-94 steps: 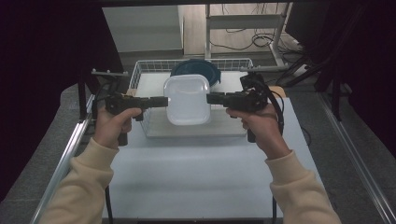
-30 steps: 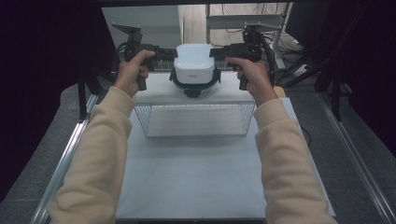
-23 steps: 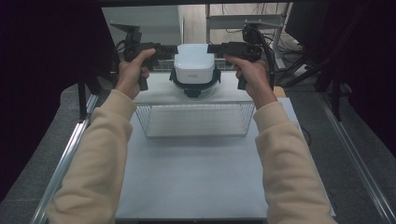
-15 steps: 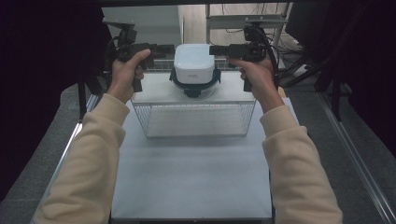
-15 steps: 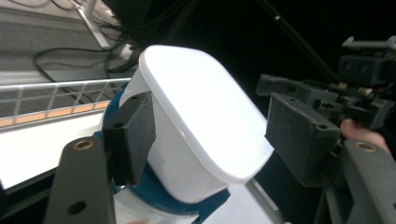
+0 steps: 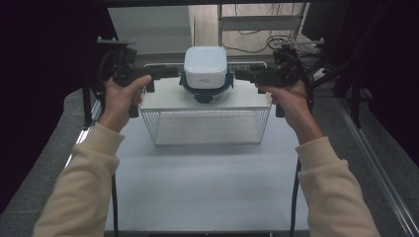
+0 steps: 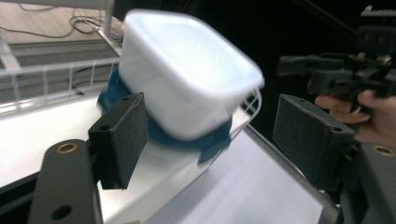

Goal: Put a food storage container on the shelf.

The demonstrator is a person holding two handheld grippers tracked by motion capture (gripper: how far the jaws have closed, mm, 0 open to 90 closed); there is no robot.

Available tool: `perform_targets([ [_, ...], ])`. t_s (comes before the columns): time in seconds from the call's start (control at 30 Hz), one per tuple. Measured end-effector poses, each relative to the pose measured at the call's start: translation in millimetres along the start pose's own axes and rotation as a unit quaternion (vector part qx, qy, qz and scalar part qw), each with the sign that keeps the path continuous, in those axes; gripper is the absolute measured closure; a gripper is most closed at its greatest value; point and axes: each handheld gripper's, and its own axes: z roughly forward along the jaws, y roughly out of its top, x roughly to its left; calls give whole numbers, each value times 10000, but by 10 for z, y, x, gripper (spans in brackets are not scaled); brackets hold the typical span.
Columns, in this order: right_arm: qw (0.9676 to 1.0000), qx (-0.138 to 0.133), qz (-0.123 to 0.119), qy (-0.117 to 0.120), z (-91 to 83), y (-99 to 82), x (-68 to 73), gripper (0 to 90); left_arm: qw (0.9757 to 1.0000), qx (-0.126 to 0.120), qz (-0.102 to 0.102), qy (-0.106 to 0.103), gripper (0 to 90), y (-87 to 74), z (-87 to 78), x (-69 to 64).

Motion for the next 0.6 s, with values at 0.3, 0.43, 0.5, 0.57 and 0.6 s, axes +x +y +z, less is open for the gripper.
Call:
perform_targets([
  [0.3, 9993, 31, -339, -146, -353, -695, 62, 238, 9993, 14, 231, 308, 240, -932, -295, -60],
  [0.43, 9985, 85, -465, -284, -445, -1113, 110, 238, 9985, 170, 198, 489, 243, -1373, -294, -45],
  [0.5, 9982, 136, -488, -319, -455, -1365, 121, 238, 9977, 301, 217, 571, 240, -1590, -270, -34],
  [0.57, 9981, 170, -478, -342, -454, -1448, 127, 238, 9975, 388, 157, 563, 240, -1725, -249, -18],
  [0.6, 9973, 268, -536, -425, -459, -1667, 139, 238, 9969, 509, 145, 591, 232, -1902, -226, 6],
])
